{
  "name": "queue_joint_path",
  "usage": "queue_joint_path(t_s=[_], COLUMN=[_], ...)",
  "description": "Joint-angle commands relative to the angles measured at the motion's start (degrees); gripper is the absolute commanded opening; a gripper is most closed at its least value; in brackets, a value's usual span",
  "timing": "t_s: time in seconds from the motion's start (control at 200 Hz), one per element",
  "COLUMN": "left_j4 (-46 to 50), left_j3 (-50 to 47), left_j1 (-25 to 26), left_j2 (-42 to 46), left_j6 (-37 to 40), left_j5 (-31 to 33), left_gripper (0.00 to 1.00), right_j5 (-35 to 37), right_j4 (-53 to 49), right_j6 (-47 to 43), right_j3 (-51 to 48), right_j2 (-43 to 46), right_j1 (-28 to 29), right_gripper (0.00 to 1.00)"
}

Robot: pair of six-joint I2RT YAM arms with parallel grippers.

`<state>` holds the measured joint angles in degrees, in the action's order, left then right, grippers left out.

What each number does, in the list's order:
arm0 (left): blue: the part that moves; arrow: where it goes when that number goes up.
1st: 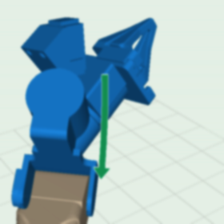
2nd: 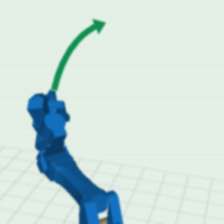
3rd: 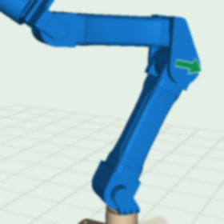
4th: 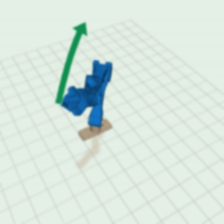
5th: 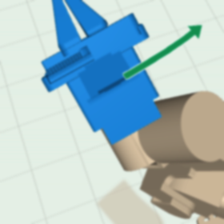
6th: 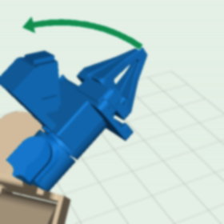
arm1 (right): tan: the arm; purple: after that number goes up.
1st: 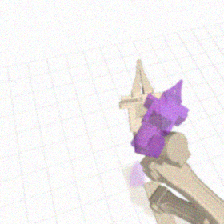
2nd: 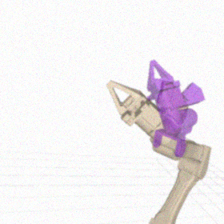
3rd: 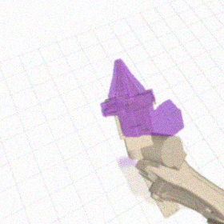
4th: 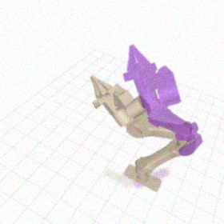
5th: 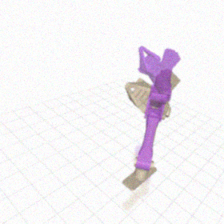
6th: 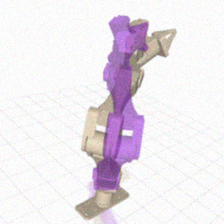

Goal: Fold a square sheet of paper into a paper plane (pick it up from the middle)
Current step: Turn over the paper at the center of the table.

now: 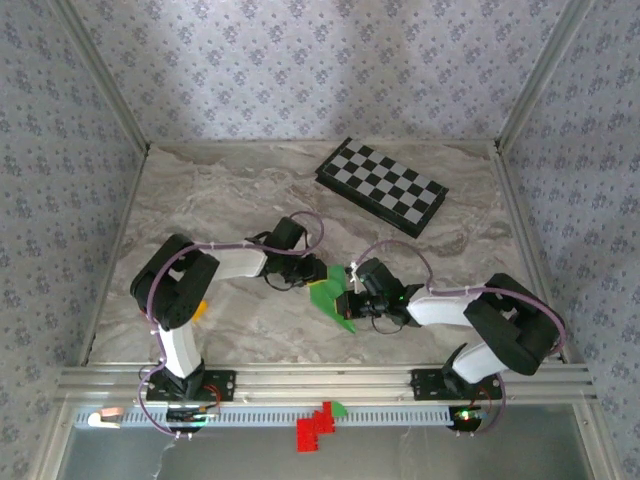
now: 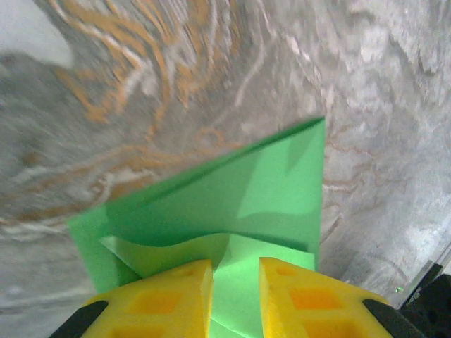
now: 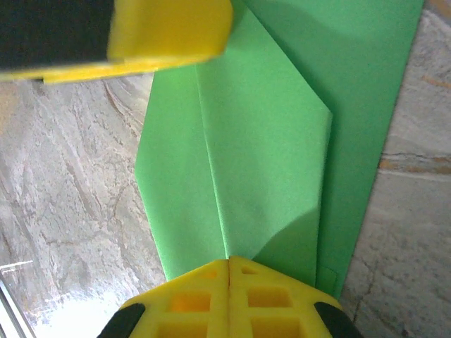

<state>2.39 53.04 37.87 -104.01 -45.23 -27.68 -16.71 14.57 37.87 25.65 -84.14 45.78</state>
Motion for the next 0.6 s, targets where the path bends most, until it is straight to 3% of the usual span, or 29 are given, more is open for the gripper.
queue_joint_path(t_s=[0.0,0.28,0.595], left_j4=[2.58,4.05,4.6], left_j3=[2.1,4.78,3.8], left_j1=[-2.48,-6.62,-8.97], left_j2=[-2.78,-4.65,2.18], left_j6=[2.69,5.07,6.32], left_j5=[2.5,2.59,0.11], left_gripper=[0.25,0.26,0.27], right_j5=[1.97,2.03,1.26], right_j4=[-12.03,-12.11,-11.31], right_j6=[-1.17,-1.38,-1.32], right_j3=[-2.52,-2.96,-2.33], right_j2=[-1.13,-0.97,-0.46], right_j1=[0.53,0.59,0.62], right_gripper=[0.0,0.0,0.0])
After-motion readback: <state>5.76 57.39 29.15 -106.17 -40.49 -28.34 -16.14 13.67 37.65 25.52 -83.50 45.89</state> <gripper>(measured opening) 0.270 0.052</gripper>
